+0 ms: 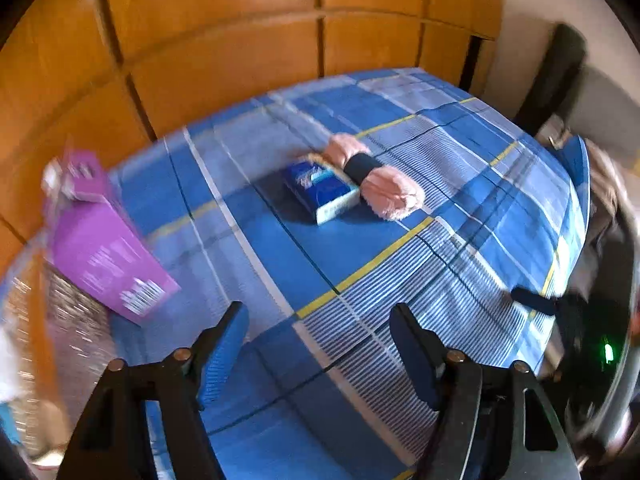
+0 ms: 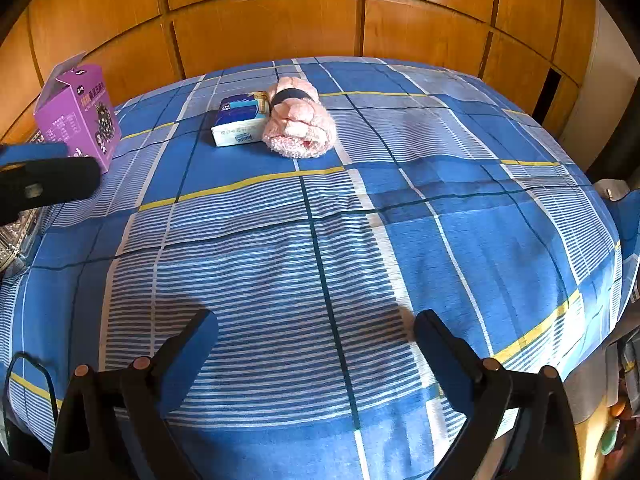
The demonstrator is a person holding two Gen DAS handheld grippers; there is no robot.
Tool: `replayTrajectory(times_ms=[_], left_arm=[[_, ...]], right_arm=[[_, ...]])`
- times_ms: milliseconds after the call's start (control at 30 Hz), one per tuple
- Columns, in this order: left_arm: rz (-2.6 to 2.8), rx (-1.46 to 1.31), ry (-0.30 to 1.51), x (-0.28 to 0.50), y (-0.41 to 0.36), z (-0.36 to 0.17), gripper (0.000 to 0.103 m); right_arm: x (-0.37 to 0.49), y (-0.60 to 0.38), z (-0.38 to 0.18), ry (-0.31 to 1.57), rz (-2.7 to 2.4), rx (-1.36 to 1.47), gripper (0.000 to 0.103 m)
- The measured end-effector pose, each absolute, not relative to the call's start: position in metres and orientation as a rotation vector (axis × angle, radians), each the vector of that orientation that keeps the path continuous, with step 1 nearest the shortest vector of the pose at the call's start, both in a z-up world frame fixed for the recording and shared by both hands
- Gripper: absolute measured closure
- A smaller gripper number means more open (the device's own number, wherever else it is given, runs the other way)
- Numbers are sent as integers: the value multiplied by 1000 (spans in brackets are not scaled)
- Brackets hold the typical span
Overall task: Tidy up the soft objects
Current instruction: 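Lower the left gripper onto the blue Tempo tissue pack and close it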
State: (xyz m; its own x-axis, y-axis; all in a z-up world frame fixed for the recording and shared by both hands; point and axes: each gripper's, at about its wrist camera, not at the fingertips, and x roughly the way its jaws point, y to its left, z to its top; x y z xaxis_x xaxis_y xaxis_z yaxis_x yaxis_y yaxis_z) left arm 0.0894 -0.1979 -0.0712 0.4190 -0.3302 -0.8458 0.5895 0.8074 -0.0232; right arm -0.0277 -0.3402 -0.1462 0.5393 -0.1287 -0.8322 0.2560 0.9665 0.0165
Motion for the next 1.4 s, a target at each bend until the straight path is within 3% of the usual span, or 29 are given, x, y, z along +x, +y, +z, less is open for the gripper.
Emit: replayTrajectory(times_ms=[133, 300, 533, 667, 933, 1000, 1067, 1400], left_arm=[[-570, 218, 1058, 115, -208, -82, 44], [-549, 168, 1092, 146, -228, -87, 46], [-471, 139, 1133, 195, -258, -102, 46], [-449, 158, 1134, 215, -277, -107, 35], [-408, 208, 1163, 243, -304, -127, 34], [-410, 216, 1142, 242, -302, -130, 35], [-439, 258, 1122, 232, -300, -128, 44], [-527, 280, 1082, 153, -226, -123, 46]], right_arm=[[-27, -340, -146, 973, -231, 146, 1], [-28, -340, -146, 969, -230, 148, 0], [-29, -340, -147, 959, -225, 149, 0], [-29, -340, -147, 956, -223, 151, 0], [-27, -341, -146, 961, -223, 159, 0], [-27, -341, -146, 962, -223, 160, 0], [-26, -341, -145, 961, -222, 160, 0], [-26, -341, -145, 973, -216, 152, 0]])
